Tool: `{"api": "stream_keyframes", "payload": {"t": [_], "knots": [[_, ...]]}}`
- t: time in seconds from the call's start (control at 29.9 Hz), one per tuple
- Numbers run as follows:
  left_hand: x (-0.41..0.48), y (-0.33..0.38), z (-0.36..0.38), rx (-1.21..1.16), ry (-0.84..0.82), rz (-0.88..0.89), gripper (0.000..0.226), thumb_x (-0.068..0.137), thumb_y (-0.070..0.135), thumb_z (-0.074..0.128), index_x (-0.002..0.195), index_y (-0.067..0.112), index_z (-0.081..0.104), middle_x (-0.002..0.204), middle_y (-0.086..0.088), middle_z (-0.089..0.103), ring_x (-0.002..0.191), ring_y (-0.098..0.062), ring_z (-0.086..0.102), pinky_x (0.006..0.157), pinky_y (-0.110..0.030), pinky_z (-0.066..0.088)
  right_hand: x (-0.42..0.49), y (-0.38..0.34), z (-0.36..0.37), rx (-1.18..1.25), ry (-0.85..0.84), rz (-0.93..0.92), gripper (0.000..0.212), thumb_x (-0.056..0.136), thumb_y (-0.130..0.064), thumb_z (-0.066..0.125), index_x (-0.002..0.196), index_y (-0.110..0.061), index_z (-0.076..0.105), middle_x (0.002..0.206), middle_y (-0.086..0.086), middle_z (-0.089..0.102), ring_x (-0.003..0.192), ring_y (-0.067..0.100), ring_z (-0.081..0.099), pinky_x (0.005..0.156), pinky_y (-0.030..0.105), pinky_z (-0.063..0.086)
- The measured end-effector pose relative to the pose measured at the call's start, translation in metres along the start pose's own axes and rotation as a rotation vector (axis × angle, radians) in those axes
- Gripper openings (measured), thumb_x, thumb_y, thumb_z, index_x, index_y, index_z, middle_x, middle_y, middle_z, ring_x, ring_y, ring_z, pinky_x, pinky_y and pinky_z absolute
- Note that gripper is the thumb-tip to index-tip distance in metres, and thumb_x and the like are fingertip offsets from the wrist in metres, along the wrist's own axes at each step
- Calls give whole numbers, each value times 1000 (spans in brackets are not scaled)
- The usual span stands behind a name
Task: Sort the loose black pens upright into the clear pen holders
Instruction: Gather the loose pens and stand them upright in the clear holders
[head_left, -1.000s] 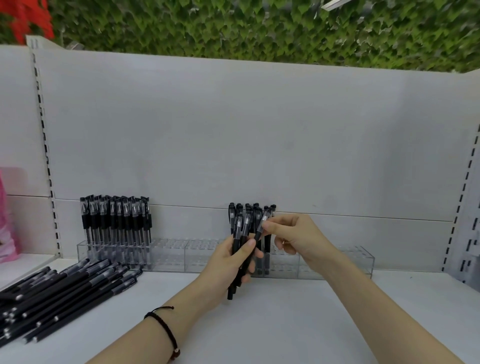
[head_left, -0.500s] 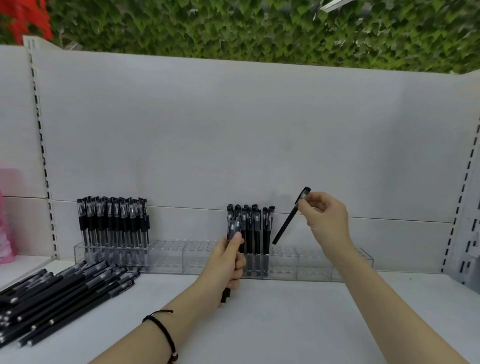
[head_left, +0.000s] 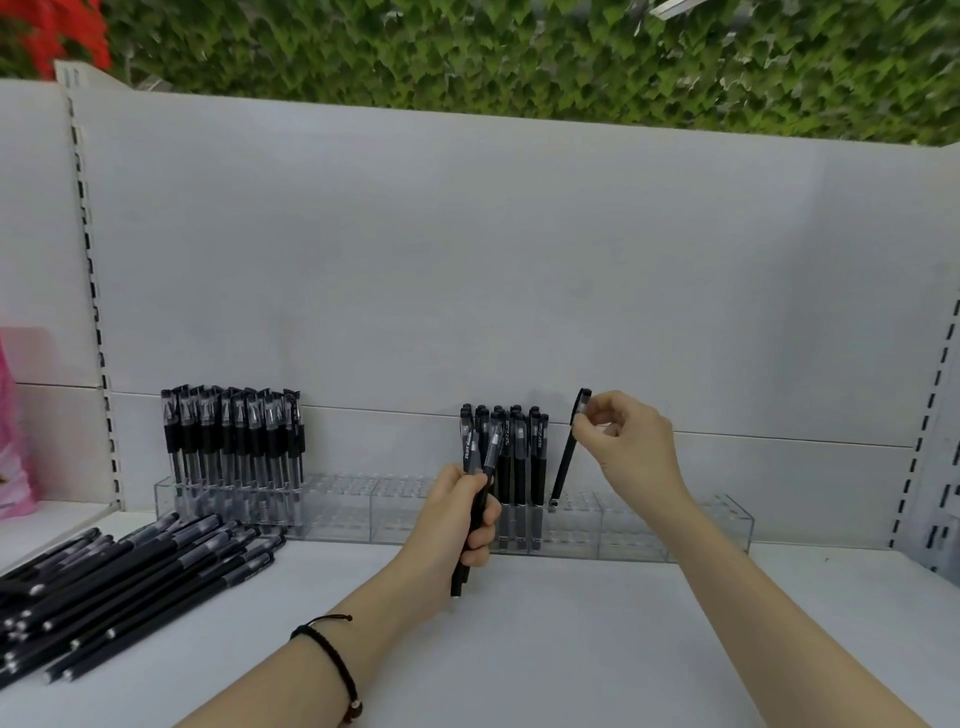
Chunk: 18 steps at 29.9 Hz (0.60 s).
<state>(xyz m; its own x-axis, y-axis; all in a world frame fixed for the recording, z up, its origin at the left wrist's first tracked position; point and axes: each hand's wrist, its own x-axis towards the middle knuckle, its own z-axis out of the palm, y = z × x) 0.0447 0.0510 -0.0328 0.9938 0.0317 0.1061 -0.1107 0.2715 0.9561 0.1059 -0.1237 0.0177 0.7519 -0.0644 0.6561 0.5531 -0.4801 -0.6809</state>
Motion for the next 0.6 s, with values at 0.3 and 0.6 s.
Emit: {"api": "stream_keyframes", "payload": {"t": [0.3, 0.6], "knots": [[-1, -2, 0, 64, -40, 53, 10, 103, 26, 41, 100, 17, 43, 59, 4, 48, 43, -8, 28, 38, -17, 20, -2, 2, 6, -31, -119, 73, 5, 83, -20, 69, 79, -20, 65, 80, -7, 68, 64, 4, 56, 64, 24, 49], [2, 0, 0, 8, -59, 75, 14, 99, 3, 35, 93, 9, 46, 64, -5, 57, 49, -13, 37, 38, -21, 26, -9, 4, 4, -121, -92, 138, 7, 80, -29, 65, 80, -22, 63, 79, -6, 64, 74, 10, 59, 70, 31, 49]]}}
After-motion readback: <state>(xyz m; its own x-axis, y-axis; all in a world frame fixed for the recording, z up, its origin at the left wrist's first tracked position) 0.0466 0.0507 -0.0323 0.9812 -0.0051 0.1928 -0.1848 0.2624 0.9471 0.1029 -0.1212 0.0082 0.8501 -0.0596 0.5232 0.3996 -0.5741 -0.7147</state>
